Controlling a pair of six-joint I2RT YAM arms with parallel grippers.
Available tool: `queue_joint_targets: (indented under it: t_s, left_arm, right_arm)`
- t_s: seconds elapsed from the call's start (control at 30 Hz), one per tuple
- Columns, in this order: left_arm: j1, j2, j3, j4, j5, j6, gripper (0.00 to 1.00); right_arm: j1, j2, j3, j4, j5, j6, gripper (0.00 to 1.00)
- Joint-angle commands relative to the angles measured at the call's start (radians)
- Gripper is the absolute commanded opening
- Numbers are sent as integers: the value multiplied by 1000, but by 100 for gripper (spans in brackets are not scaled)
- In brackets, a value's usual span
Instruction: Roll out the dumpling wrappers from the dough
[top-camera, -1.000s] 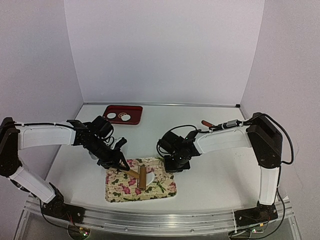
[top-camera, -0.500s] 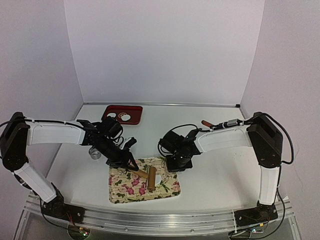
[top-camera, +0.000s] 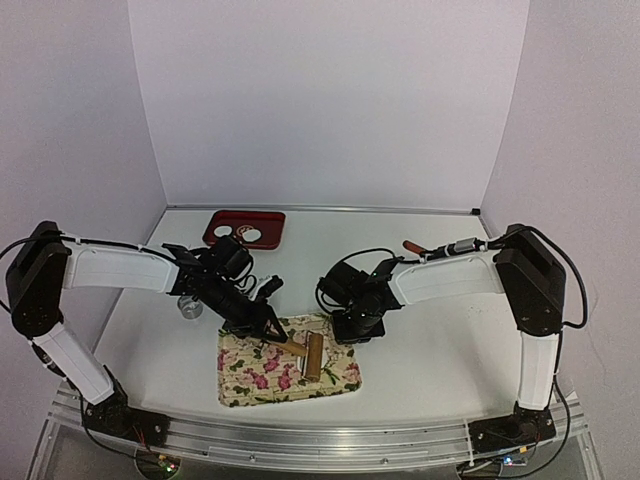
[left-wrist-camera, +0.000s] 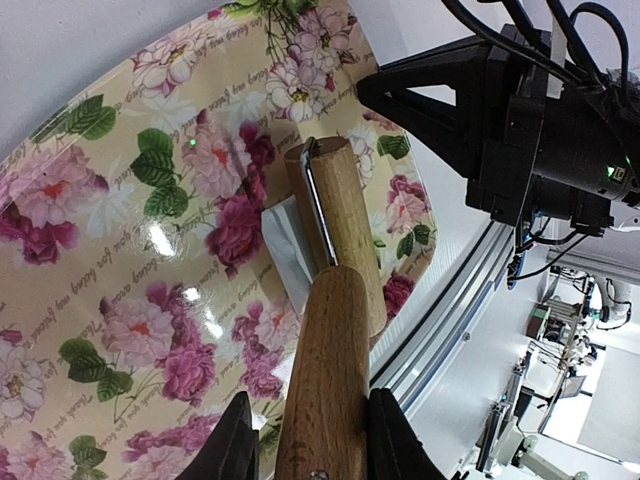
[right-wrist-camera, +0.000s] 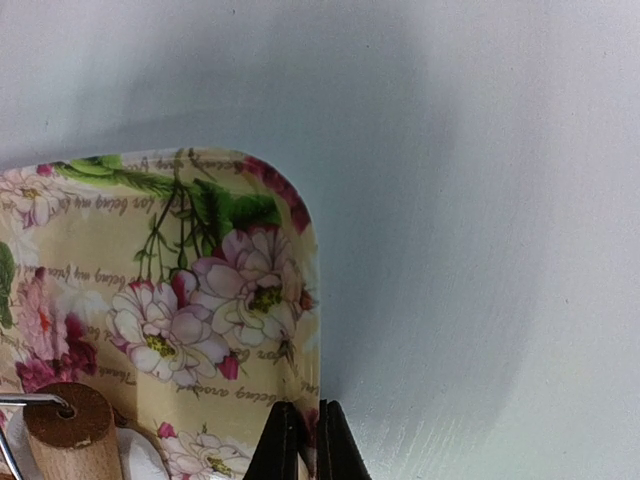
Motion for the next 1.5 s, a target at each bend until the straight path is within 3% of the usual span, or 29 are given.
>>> queue_joint_targets:
  t_s: [0.0, 0.27, 0.67, 1.47]
  left_arm:
    - [-15, 110, -78, -201, -282, -21, 0]
    - [-15, 108, -80, -196, -282, -21, 0]
    - [19, -16, -179, -249, -307, -32, 0]
    - [65, -109, -140, -471, -350, -15, 0]
  right_arm:
    - [3, -8, 13, -38, 58, -8, 0]
    - [3, -10, 15, -38, 59, -7, 0]
    - [3, -9, 13, -38, 57, -3, 0]
    - [3, -22, -11, -61, 111, 37, 0]
